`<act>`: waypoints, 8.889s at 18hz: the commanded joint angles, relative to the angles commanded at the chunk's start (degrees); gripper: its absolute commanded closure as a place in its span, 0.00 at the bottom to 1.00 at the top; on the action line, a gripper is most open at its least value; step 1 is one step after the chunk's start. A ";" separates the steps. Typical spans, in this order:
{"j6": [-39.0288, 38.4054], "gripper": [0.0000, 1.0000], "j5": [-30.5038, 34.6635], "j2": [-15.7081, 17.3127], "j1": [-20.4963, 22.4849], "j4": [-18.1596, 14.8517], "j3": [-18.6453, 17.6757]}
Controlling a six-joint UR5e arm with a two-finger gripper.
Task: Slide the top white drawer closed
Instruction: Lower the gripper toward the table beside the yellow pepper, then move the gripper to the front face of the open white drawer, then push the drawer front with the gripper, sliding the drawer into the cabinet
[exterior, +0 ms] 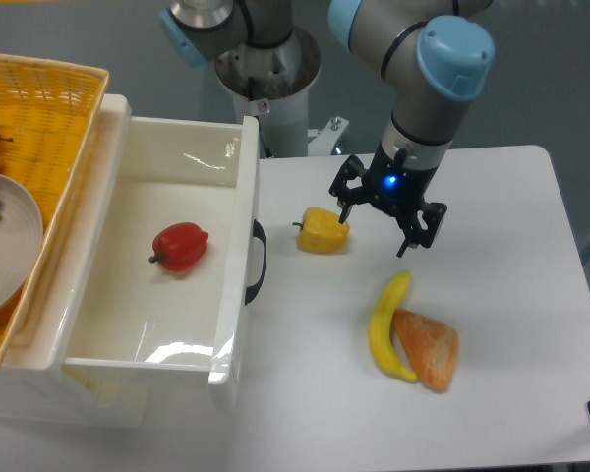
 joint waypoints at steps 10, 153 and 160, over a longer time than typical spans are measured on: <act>-15.16 0.00 -0.44 -0.35 -0.26 -0.35 0.26; -40.52 0.00 1.49 -8.79 -23.47 6.33 -0.09; -40.96 0.00 1.67 -8.35 -24.43 6.33 0.00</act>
